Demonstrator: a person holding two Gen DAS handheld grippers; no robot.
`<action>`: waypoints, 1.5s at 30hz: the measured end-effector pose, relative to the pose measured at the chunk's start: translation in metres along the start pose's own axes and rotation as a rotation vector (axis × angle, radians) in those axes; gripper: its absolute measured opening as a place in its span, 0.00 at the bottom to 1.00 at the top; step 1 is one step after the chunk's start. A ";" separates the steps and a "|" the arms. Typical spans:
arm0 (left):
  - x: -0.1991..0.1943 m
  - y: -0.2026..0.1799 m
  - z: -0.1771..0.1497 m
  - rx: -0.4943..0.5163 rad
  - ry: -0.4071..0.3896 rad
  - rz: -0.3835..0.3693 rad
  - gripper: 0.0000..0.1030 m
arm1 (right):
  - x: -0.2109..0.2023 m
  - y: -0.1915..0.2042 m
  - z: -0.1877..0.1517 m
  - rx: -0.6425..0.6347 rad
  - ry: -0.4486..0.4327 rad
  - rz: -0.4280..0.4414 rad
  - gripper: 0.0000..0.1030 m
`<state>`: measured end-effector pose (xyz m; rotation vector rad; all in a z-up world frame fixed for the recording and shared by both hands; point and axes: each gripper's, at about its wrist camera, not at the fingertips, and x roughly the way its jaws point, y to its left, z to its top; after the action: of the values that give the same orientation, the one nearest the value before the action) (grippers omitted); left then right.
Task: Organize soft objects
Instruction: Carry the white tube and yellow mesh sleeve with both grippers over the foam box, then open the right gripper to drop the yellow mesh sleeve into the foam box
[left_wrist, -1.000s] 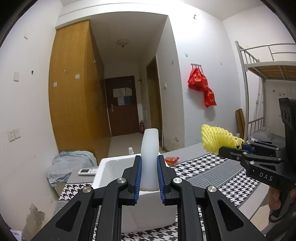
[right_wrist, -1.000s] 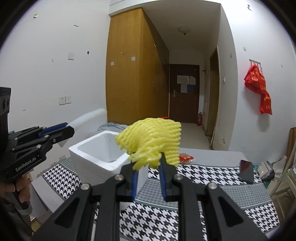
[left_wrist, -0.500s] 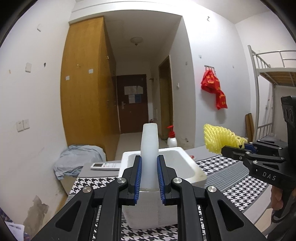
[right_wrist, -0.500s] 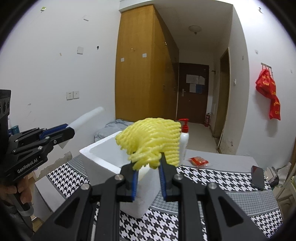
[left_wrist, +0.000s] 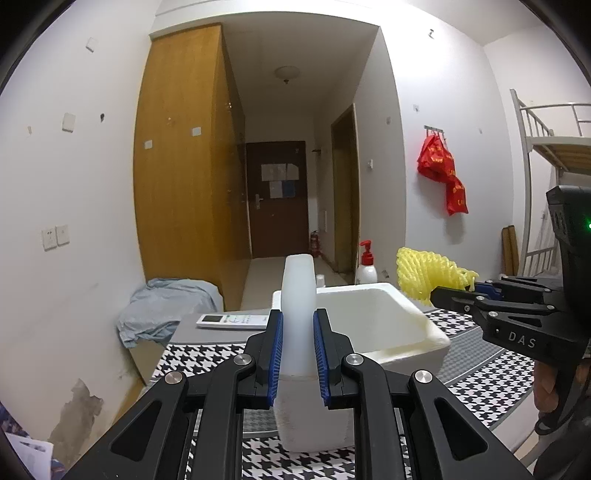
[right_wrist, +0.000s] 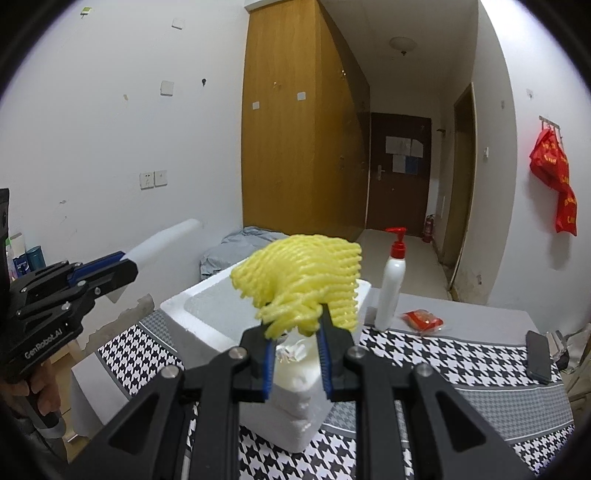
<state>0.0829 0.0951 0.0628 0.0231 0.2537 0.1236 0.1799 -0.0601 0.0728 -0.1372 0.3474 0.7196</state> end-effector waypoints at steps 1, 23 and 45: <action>0.002 -0.001 0.001 -0.001 0.002 0.002 0.18 | 0.003 0.000 0.000 0.002 0.002 0.004 0.23; 0.019 0.025 -0.009 -0.046 0.053 0.021 0.18 | 0.065 0.013 0.012 0.005 0.093 0.060 0.23; 0.029 0.027 -0.010 -0.052 0.066 0.038 0.18 | 0.091 0.016 0.009 0.005 0.152 0.072 0.61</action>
<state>0.1046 0.1258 0.0471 -0.0274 0.3164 0.1690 0.2351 0.0106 0.0489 -0.1756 0.5015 0.7817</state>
